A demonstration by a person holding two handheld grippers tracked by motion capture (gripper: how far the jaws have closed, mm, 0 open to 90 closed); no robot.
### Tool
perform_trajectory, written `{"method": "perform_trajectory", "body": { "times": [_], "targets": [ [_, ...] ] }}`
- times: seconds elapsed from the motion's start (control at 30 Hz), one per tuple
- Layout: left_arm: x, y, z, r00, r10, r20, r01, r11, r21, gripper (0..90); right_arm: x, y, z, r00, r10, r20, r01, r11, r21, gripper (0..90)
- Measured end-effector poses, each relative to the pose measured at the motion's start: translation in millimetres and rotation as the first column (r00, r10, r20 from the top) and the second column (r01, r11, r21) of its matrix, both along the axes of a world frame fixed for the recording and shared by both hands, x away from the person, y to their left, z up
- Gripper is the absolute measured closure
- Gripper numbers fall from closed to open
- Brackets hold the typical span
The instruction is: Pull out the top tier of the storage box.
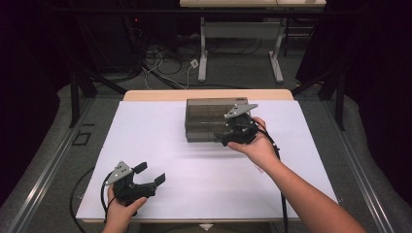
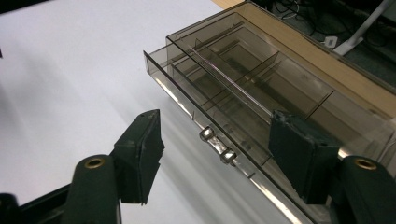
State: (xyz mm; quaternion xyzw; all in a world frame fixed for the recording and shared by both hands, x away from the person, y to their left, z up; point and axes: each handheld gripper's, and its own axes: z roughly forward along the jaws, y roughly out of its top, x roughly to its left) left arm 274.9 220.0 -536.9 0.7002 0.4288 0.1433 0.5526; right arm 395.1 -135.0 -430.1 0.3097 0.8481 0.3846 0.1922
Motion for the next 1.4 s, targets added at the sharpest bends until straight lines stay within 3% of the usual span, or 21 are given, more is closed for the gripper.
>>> {"method": "perform_trajectory", "body": {
  "times": [0.1,0.2,0.23,0.33,0.43,0.53,0.7,0.8,0.83,0.87,1.2,1.4],
  "targets": [
    [-0.1,0.1,0.1,1.0,0.0,0.0,0.0,1.0,0.0,8.4,0.4,1.7,2.2,0.9993,0.021,0.03,-0.02,1.0,-0.024,43.3],
    [0.0,0.1,0.1,1.0,0.0,0.0,0.0,1.0,0.0,8.4,2.4,3.5,3.2,0.9994,0.023,0.027,-0.022,0.999,-0.048,44.2],
    [-0.1,0.2,0.1,1.0,-0.001,0.0,0.001,1.0,0.002,8.4,4.4,5.2,3.6,0.9988,0.037,0.033,-0.034,0.995,-0.089,44.2],
    [0.0,0.1,0.1,1.0,-0.001,0.001,0.001,1.0,0.003,8.4,5.0,6.5,4.5,0.9979,0.047,0.045,-0.041,0.992,-0.122,44.2],
    [0.1,-0.1,-0.1,1.0,-0.001,0.0,0.001,1.0,0.002,8.4,6.6,9.5,5.0,0.9946,0.082,0.064,-0.069,0.983,-0.173,43.8],
    [0.1,-0.3,-0.2,1.0,-0.002,0.0,0.002,1.0,0.003,8.4,8.0,14.7,5.2,0.9906,0.12,0.065,-0.1,0.961,-0.259,43.0],
    [0.0,-0.2,-0.2,1.0,-0.002,0.0,0.002,1.0,0.003,8.4,8.1,18.6,5.9,0.9893,0.132,0.061,-0.111,0.955,-0.276,43.6],
    [0.1,-0.2,-0.2,1.0,-0.004,0.001,0.004,1.0,0.005,8.5,9.4,21.9,5.8,0.9834,0.171,0.06,-0.144,0.937,-0.318,47.3],
    [0.1,-0.2,-0.2,1.0,-0.005,0.0,0.005,1.0,0.005,8.5,9.4,21.9,5.8,0.9834,0.171,0.06,-0.144,0.937,-0.318,47.3],
    [0.2,-0.2,-0.2,1.0,-0.005,0.0,0.005,1.0,0.005,8.5,10.6,22.4,6.0,0.9805,0.187,0.061,-0.157,0.931,-0.329,48.1],
    [0.2,-0.2,-0.3,1.0,-0.005,0.0,0.005,1.0,0.006,8.7,16.6,25.2,3.7,0.9673,0.246,0.061,-0.212,0.915,-0.343,50.6],
    [0.2,-0.3,-0.3,1.0,-0.005,0.0,0.005,1.0,0.006,8.7,17.9,29.4,1.6,0.959,0.278,0.055,-0.234,0.886,-0.4,51.2]
  ]
}}
